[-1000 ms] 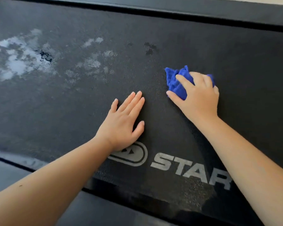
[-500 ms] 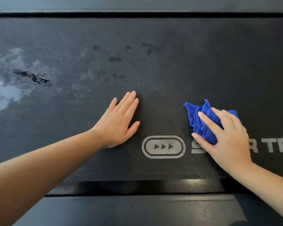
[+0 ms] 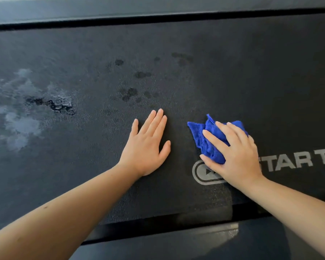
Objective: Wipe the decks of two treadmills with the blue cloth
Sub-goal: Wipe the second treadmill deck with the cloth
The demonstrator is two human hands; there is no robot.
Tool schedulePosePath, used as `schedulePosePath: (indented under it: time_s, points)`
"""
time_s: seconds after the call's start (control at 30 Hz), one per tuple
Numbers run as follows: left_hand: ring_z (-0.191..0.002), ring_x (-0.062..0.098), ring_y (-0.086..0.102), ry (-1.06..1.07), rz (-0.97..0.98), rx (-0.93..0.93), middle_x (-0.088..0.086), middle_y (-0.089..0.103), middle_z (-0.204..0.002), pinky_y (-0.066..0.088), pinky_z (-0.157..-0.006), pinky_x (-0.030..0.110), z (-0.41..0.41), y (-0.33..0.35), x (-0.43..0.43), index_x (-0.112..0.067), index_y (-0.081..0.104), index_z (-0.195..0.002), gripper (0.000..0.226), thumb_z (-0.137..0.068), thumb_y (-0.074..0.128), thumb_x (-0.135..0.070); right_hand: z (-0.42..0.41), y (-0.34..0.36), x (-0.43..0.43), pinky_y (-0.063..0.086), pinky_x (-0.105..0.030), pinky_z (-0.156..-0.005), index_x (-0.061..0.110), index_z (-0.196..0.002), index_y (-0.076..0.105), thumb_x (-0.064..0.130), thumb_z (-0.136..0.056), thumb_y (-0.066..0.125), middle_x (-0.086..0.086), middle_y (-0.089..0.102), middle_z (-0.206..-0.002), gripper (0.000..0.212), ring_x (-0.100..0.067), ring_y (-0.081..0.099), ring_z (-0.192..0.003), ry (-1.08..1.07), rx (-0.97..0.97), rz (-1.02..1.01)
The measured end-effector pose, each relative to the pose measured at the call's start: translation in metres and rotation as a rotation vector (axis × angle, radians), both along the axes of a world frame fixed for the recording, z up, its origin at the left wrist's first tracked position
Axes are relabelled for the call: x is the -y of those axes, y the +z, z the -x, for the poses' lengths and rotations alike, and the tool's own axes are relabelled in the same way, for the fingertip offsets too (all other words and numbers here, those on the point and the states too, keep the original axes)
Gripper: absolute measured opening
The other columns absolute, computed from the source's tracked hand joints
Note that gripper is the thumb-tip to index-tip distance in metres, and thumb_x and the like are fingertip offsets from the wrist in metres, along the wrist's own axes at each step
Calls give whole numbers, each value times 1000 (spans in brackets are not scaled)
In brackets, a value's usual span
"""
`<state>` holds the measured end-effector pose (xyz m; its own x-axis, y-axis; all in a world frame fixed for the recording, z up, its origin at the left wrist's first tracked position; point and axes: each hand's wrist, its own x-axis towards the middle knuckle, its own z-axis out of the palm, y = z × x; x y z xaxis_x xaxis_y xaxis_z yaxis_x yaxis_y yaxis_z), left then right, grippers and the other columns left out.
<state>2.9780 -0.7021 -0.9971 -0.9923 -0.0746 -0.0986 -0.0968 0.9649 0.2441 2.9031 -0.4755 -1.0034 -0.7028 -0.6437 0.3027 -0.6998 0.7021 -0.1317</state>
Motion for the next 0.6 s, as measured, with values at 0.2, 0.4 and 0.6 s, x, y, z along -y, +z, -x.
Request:
schedulePosePath:
  time_s: [0.2, 0.4, 0.6]
  points:
    - [-139, 6, -14, 11, 25, 15, -8, -11, -152, -4, -113, 43, 0, 2, -3, -17, 7, -148, 74, -82, 7, -52, 1, -2, -1, 45, -55, -83, 21, -120, 62, 54, -81, 49, -15, 58, -126, 53, -38, 51, -116, 15, -15, 32]
    - [-142, 10, -5, 37, 69, 39, -6, -3, -153, -1, -112, 44, 0, 3, -5, -17, 10, -148, 72, -84, 16, -49, 4, -1, -3, 44, -55, -84, 21, -120, 64, 57, -82, 45, -15, 59, -124, 55, -38, 54, -113, 36, 3, 7]
    - [-142, 11, -4, 54, 94, 32, -5, 0, -155, -4, -112, 41, 1, 6, -6, -18, 9, -148, 71, -85, 16, -49, 1, 2, -4, 42, -56, -84, 19, -123, 61, 59, -82, 41, -17, 56, -127, 61, -39, 50, -116, 32, 57, 14]
